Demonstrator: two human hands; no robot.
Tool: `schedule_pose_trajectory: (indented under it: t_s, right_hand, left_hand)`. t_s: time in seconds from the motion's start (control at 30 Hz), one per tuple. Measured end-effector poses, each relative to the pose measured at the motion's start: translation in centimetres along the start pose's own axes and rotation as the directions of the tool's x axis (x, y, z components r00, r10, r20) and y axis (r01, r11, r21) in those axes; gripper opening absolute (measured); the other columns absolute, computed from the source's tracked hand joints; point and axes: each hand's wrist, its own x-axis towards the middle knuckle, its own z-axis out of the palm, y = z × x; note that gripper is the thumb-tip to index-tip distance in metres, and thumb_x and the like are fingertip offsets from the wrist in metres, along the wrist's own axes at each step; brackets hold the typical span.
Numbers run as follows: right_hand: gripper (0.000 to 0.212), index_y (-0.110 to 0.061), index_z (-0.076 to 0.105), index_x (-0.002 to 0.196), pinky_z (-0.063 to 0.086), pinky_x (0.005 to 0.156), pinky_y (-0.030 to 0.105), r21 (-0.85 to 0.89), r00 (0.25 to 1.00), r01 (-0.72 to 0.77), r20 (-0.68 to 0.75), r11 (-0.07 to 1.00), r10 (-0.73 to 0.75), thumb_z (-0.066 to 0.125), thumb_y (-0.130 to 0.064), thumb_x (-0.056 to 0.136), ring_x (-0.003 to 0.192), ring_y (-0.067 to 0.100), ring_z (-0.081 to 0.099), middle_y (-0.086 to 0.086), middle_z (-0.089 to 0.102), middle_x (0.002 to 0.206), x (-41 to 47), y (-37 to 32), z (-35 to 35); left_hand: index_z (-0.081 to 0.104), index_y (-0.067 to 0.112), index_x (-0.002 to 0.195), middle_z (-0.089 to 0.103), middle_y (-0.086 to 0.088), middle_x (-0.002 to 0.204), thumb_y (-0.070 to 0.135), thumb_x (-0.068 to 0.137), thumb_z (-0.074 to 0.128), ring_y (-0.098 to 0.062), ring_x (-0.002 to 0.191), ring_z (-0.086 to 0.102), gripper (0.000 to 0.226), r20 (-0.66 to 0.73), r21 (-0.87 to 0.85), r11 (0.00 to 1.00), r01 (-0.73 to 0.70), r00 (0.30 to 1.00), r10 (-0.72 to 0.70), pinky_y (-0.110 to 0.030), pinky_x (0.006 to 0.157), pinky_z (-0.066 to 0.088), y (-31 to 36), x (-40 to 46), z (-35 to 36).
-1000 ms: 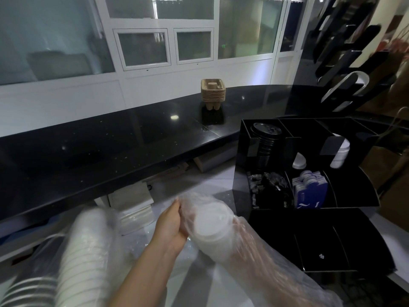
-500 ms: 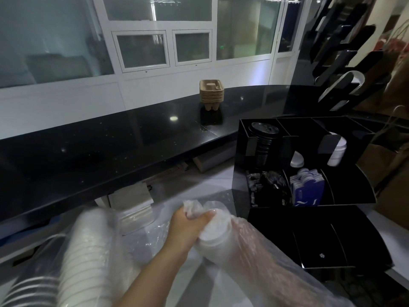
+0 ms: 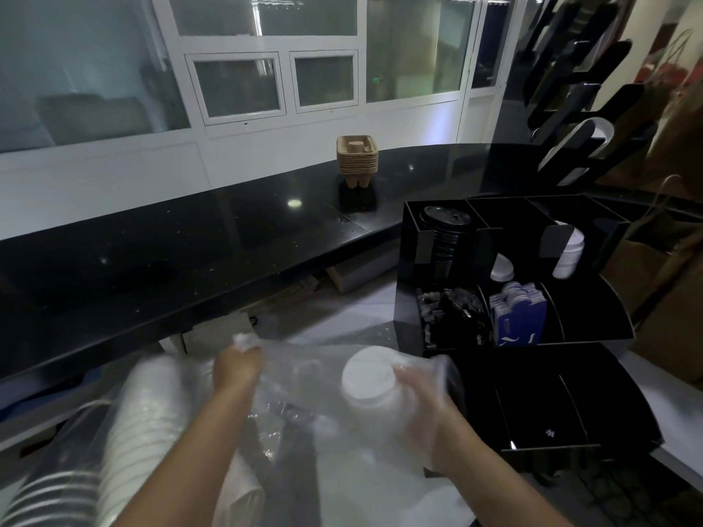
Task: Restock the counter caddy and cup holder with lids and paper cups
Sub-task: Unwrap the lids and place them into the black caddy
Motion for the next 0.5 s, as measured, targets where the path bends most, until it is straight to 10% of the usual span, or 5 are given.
schedule_pose_trajectory:
  t_s: [0.33,0.5]
  right_hand:
    - [0.048,-0.011,0.062,0.121,0.055,0.063,0.036,0.039,0.994,0.035,-0.109,0.999,-0.031,0.070,-0.026,0.076,0.103,0.029,0.067,0.013,0.069,0.116,0.0,-1.1,0.3]
    - [0.054,-0.011,0.061,0.124,0.048,0.097,0.052,0.044,0.994,0.018,-0.112,0.999,-0.013,0.073,-0.030,0.074,0.114,0.032,0.062,0.015,0.067,0.121,0.6,-0.6,0.4]
  left_hand:
    - [0.038,0.000,0.140,0.042,-0.023,0.142,0.030,0.082,0.069,-0.040,0.130,0.038,0.072,-0.073,0.619,0.742,-0.257,0.922,0.380,-0.049,0.107,0.031,0.0,0.6,-2.4]
    - [0.041,0.021,0.145,0.049,-0.003,0.145,0.037,0.098,0.047,-0.024,0.131,0.047,0.050,0.400,0.475,0.583,-0.659,0.752,0.524,-0.031,0.103,0.036,-0.3,-3.7,1.4]
